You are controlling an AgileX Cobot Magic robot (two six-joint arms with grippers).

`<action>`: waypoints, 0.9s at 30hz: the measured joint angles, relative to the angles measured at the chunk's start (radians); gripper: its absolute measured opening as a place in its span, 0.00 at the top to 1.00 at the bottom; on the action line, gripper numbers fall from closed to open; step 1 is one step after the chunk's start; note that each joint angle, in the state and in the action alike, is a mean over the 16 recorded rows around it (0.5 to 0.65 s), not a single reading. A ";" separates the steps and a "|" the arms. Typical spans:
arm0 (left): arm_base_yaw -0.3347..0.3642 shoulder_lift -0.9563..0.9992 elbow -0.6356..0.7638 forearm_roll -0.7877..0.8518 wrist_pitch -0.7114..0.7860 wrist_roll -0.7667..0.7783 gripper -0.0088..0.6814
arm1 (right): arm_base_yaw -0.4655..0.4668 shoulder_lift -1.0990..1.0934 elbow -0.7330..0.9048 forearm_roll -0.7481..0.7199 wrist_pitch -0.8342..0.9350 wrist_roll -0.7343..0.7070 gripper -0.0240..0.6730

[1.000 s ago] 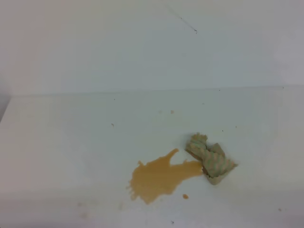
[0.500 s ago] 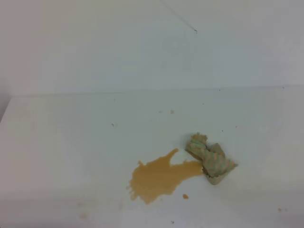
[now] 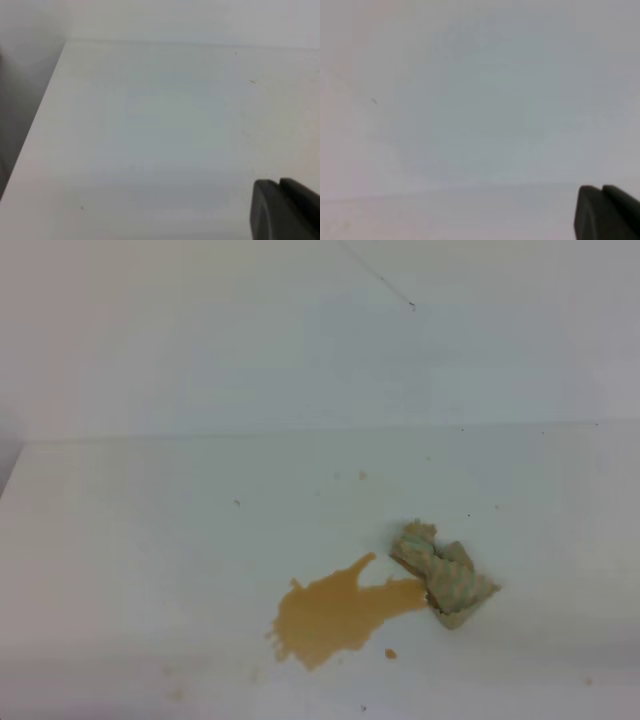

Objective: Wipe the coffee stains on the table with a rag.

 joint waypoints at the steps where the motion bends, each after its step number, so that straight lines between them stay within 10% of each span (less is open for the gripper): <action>1: 0.000 0.000 0.000 0.000 0.000 0.000 0.99 | 0.000 0.000 0.000 0.001 -0.033 0.004 0.97; 12: 0.000 0.000 0.000 0.000 0.000 0.000 0.99 | 0.000 0.005 -0.038 0.016 -0.195 0.144 0.97; 27: 0.000 0.000 0.000 0.000 0.000 0.000 0.99 | 0.003 0.373 -0.403 0.125 0.255 0.132 0.97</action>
